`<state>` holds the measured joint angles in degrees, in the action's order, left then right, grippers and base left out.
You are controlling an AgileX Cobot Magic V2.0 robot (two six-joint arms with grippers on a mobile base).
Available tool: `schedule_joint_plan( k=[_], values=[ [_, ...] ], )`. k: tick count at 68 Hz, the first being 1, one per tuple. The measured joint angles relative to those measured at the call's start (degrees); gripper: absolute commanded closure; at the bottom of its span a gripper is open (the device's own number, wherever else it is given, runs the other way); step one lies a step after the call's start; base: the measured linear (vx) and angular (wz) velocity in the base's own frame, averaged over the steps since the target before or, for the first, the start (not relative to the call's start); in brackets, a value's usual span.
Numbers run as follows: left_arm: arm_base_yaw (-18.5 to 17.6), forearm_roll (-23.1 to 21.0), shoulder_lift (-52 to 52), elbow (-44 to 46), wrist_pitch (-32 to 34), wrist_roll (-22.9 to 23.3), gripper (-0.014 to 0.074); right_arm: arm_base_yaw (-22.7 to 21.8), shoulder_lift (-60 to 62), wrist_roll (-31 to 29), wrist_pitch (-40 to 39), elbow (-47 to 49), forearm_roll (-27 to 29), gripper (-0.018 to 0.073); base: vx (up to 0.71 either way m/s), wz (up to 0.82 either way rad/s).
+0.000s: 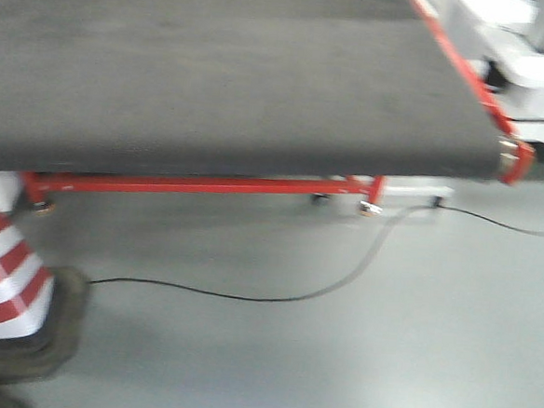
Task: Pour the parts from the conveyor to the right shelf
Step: 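Back away from the conveyor and turn, holding the block in the right gripper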
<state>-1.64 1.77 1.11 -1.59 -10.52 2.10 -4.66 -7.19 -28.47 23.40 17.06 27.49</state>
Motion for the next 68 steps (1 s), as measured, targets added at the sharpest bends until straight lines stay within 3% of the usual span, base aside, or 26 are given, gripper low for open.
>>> schedule_joint_plan(
  k=[68],
  values=[
    [0.00, 0.00, 0.00, 0.00, 0.00, 0.00, 0.0603, 0.00, 0.00, 0.00, -0.06, 0.00, 0.00, 0.0565, -0.18, -0.78]
  ],
)
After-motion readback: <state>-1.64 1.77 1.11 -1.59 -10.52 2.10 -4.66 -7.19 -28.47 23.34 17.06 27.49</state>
